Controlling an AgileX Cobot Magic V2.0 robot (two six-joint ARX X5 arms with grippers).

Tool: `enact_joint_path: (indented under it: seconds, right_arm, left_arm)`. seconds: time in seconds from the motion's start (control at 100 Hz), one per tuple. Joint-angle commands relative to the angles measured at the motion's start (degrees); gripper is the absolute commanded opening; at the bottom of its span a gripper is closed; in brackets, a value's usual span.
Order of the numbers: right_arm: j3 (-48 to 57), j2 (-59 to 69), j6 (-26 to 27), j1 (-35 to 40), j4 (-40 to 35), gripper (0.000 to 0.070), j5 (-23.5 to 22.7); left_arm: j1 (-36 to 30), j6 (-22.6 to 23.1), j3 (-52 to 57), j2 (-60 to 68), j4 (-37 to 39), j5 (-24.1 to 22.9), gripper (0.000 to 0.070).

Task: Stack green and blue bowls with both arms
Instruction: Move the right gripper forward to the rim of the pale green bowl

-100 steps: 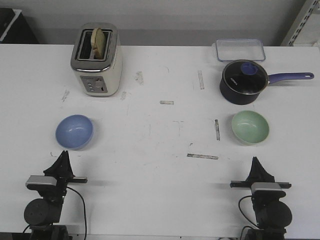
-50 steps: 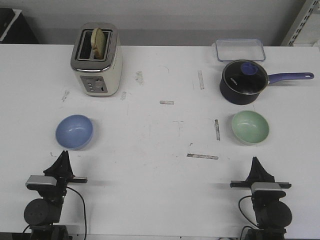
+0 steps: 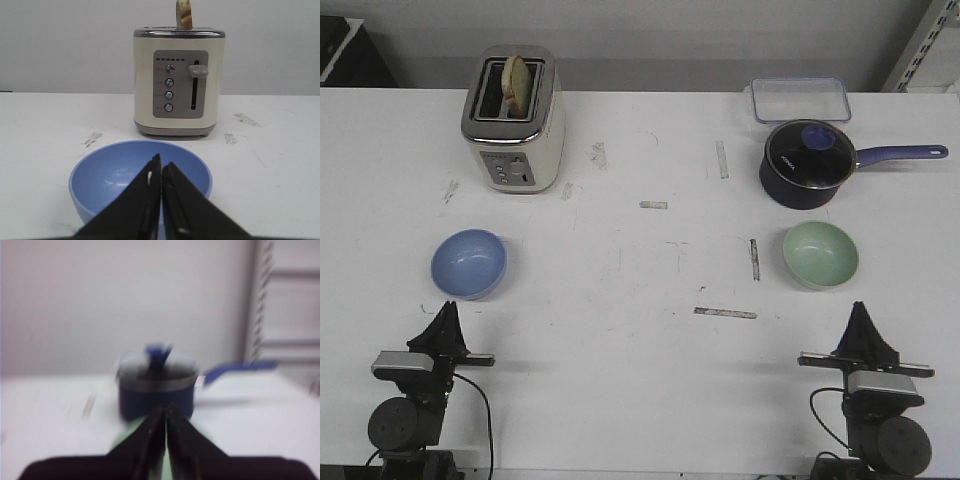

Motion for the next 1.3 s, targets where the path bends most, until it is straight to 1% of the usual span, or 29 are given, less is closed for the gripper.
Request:
enact_joint_path:
  seconds: [0.0,0.08,0.21,0.25,0.3,0.4,0.42,0.46,0.56,0.6,0.68,0.74,0.86,1.03,1.19,1.29]
  right_arm:
    - [6.56,3.13,0.79,0.02,-0.61,0.0,0.81]
    - [14.47,9.18,0.74,0.02,-3.8,0.0,0.76]
    - [27.65,20.94,0.74,0.02,-11.67,0.0001,0.74]
    - [31.56,24.59,0.74,0.02,-14.43,0.0022,0.7]
    - [36.24,29.07,0.74,0.02,-17.86,0.0091,0.59]
    - [44.5,37.29,0.74,0.0,-24.57,0.0296,0.28]
    - [45.9,38.84,0.72,-0.04,-25.81,0.0323,0.28]
    - [48.44,42.01,0.7,-0.17,-27.98,0.0354,0.28]
    - [52.81,48.85,0.61,-1.51,-32.13,0.0358,-0.46]
    - [53.68,51.36,0.26,-2.45,-33.03,0.0371,-2.03]
    - [54.01,55.87,-1.01,-4.98,-33.99,0.0425,-5.92]
    - [54.01,59.36,-1.62,-7.26,-34.84,0.0427,-7.87]
    - [54.01,66.03,-4.5,-10.93,-36.76,0.0427,-11.8]
    - [54.01,74.44,-5.84,-14.01,-37.59,0.0426,-11.89]
    - [54.01,80.28,-8.61,-14.38,-37.57,0.0425,-11.74]
    - [54.01,83.38,-8.74,-14.38,-37.35,0.0424,-11.74]
  left_arm:
    - [0.0,-0.09,-1.25,-0.09,0.68,0.17,0.0002]
    - [0.0,-0.09,-1.25,-0.09,0.66,0.17,0.0002]
    - [0.0,-0.09,-1.25,-0.09,0.66,0.17,0.0002]
    - [0.0,-0.09,-1.25,-0.09,0.66,0.17,0.0002]
    - [0.0,-0.09,-1.25,-0.09,0.66,0.17,0.0002]
    - [0.0,-0.09,-1.25,-0.09,0.66,0.17,0.0002]
    - [0.0,-0.09,-1.25,-0.09,0.66,0.17,0.0002]
    - [0.0,-0.09,-1.25,-0.09,0.66,0.17,0.0002]
    - [0.0,-0.09,-1.25,-0.09,0.66,0.17,0.0002]
    - [0.0,-0.09,-1.25,-0.09,0.63,0.17,0.0002]
    - [0.0,-0.09,-1.25,-0.09,0.66,0.17,0.0002]
    - [0.0,-0.09,-1.25,-0.09,0.66,0.17,0.0002]
    - [0.0,-0.09,-1.25,-0.09,0.63,0.17,0.0002]
    - [0.0,-0.09,-1.25,-0.09,0.63,0.17,0.0002]
    - [0.0,-0.09,-1.25,-0.09,0.63,0.17,0.0002]
    - [0.0,-0.09,-1.25,-0.09,0.63,0.17,0.0002]
